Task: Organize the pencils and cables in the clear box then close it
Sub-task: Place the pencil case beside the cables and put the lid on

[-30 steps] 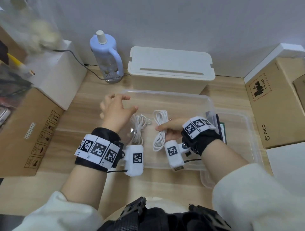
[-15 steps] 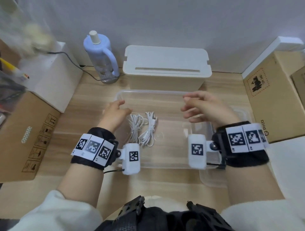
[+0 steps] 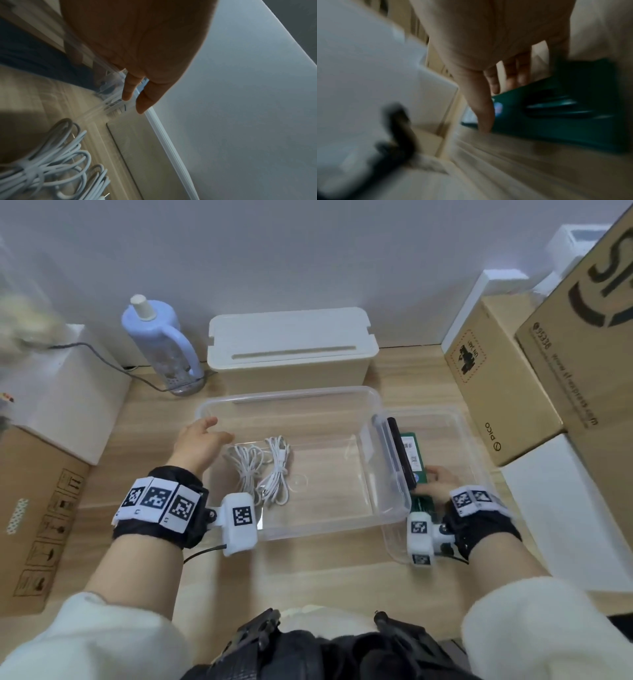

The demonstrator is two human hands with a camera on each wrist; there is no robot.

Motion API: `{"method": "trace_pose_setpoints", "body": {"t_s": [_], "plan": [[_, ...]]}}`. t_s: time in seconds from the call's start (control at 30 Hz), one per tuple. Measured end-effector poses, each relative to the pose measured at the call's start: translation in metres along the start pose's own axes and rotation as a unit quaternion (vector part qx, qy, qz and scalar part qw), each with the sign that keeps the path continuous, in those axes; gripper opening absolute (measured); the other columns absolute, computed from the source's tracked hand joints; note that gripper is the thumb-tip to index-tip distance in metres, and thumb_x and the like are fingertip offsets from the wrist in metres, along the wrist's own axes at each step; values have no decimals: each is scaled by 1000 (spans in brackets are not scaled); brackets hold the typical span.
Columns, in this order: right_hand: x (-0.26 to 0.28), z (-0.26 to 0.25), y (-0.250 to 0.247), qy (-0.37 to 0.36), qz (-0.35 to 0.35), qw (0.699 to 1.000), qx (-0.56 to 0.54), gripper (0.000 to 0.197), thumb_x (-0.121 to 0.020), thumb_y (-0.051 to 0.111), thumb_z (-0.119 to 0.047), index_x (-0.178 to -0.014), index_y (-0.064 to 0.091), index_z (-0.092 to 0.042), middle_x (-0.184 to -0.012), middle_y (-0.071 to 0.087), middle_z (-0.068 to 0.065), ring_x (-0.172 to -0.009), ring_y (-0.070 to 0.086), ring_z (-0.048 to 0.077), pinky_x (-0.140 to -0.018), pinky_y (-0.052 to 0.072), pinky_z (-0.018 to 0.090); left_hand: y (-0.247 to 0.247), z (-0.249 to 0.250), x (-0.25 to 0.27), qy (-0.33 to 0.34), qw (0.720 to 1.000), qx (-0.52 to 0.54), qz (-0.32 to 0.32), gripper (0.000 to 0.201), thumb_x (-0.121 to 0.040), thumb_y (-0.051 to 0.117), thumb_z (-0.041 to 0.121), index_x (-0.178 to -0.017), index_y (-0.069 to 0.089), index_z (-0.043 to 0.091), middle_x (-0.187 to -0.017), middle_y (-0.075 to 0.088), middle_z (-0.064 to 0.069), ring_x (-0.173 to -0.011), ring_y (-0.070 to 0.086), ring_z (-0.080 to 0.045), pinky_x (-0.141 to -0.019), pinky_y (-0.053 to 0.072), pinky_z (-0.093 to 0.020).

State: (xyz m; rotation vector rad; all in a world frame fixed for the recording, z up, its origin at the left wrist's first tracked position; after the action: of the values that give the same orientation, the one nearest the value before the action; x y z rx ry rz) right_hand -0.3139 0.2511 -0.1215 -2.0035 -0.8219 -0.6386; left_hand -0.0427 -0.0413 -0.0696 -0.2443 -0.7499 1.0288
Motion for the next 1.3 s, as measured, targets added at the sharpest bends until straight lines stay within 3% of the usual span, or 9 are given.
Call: {"method": "trace_pose_setpoints", "body": {"t_s": [0.13,0.23,0.4,0.53,0.67,0.87,1.13,1.23,1.3], "plan": [[0,-6,11,-43,59,974,216,66,-72,73,-29,-127,42,-12,-123,46,18,-114,46,35,-94,40,41,-1,-1,-3,10,1000,-2,-12,53,-88,56,11,-139,40,16,-147,34,-14,-130,39,-29,-103,33,-33],[-3,-2,12,-42,109,977,179,59,-69,73,-32,-114,49,-3,-108,53,17,-88,56,32,-71,48,35,-8,-6,-2,27,999,-3,-33,59,-89,45,-6,-140,39,25,-144,37,-22,-95,57,-26,-74,46,-17],[-2,-8,-14,-18,50,995,-81,42,-76,65,-21,-112,56,0,-92,65,18,-78,62,29,-74,52,37,-16,-15,4,24,991,84,-101,84,-90,47,-9,-149,1,29,-156,19,-9,-141,25,-24,-110,25,-39],[39,-57,-41,-127,44,978,-158,42,-80,63,-12,-119,49,-8,-88,57,6,-78,57,21,-72,50,38,-13,-18,6,12,986,119,-117,66,-91,45,-4,-147,25,27,-143,45,-8,-128,44,-24,-109,31,-43],[93,-110,-10,-219,-101,969,-48,43,-79,64,-15,-118,48,-18,-91,60,3,-78,61,20,-59,44,31,-12,-18,7,13,983,134,-124,63,-91,44,-5,-145,30,26,-136,51,-7,-124,48,-24,-108,33,-44],[93,-133,65,-173,-185,935,248,49,-77,67,-34,-119,45,-22,-88,61,-1,-77,62,15,-65,50,26,-12,-16,9,23,982,140,-124,60,-92,43,-6,-143,32,24,-135,51,-8,-124,48,-25,-108,34,-46],[53,-137,98,-132,-200,888,393,77,-80,64,-40,-144,21,-31,-150,30,1,-126,43,24,-101,38,30,-10,-16,5,26,984,136,-116,62,-91,44,-6,-145,28,21,-142,44,-5,-126,45,-23,-102,36,-34],[45,-131,103,-87,-237,912,323,69,-85,60,-38,-143,22,-31,-131,48,10,-91,58,22,-62,52,23,-9,-15,5,29,983,134,-120,62,-91,43,-7,-145,28,20,-141,45,-6,-125,46,-23,-98,37,-32],[38,-127,103,-68,-237,924,292,59,-88,57,-36,-140,32,-29,-103,56,8,-71,55,18,-39,43,17,-10,-16,5,32,984,130,-120,63,-91,44,-7,-145,27,20,-144,43,-7,-127,44,-23,-102,36,-34]]}}
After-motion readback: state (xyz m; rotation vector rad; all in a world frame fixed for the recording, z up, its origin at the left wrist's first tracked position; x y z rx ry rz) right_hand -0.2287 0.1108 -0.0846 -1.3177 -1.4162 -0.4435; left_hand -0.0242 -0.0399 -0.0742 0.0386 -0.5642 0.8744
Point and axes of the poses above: each hand's wrist, its own x-axis away from the middle knuckle, its own y-axis out of the palm, z = x × y, the point moved 5 cm from there along -x, towards the middle knuckle
